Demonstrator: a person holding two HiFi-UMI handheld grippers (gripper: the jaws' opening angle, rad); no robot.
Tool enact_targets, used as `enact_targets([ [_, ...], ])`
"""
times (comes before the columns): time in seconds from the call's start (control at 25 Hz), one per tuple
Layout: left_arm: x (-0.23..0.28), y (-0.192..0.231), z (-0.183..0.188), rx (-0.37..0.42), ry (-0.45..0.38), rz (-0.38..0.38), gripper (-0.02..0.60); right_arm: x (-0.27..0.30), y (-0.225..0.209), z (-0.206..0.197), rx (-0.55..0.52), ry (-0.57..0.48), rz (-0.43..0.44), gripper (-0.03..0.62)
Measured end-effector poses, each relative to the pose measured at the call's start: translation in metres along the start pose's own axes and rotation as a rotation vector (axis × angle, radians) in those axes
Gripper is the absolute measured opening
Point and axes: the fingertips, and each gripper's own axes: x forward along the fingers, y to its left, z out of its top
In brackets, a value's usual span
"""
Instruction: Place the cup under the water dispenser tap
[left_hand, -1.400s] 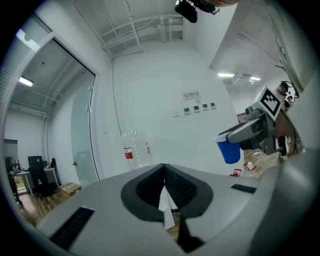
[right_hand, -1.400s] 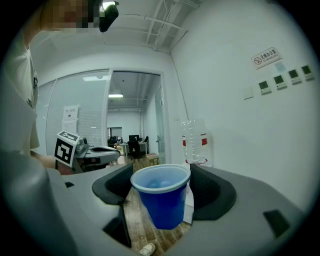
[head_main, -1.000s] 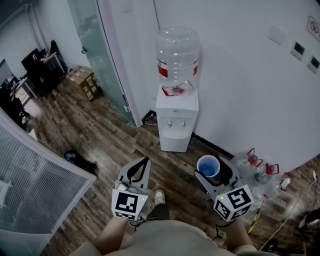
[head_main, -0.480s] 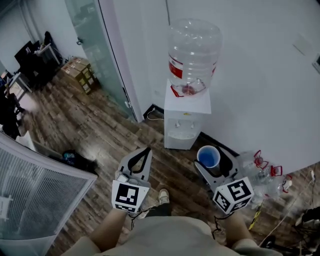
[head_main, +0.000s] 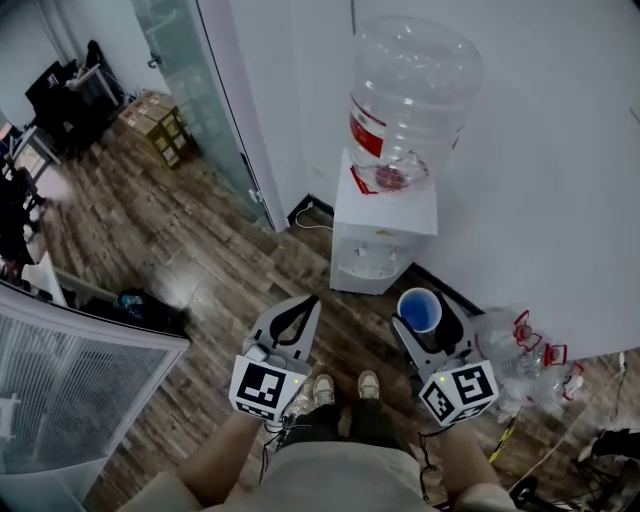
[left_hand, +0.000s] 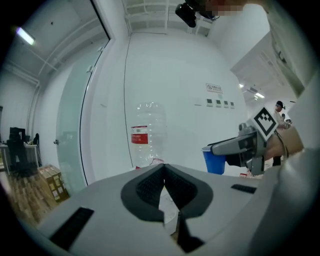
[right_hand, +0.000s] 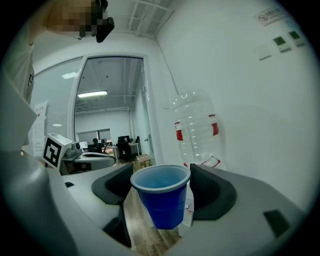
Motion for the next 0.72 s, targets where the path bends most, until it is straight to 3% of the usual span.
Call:
enact_targets([
  [0.2, 0.038, 0.006, -0.025, 0.004, 0.010, 0.014, 0.006, 0.038, -0.029, -0.032, 0.003, -0.029, 0.024, 0.359],
  [0.36, 0.059, 0.018, -0.052, -0.038, -0.008, 0.059, 0.006, 0.069, -0.036, -0.064, -0.049, -0.021, 0.066, 0.359],
  [0.72, 0.099, 0.051, -0.141, -0.104, 0.019, 0.155, 0.006, 0.131, -0.056, -0.152, -0.075, 0.009, 0.104, 0.359],
])
